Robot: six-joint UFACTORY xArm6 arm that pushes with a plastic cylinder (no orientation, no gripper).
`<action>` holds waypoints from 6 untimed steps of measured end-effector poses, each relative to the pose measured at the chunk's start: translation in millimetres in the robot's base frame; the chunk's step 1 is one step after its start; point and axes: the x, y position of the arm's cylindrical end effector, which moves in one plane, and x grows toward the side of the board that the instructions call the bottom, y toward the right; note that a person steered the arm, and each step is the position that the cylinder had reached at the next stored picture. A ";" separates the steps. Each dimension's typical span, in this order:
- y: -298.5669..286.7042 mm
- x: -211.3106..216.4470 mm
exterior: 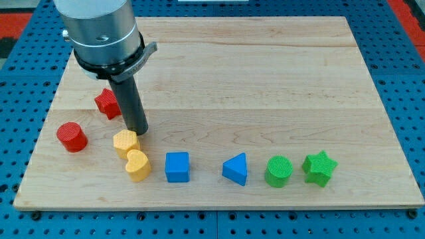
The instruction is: Push the yellow blocks into the blue cubes
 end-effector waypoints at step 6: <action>-71.4 18.2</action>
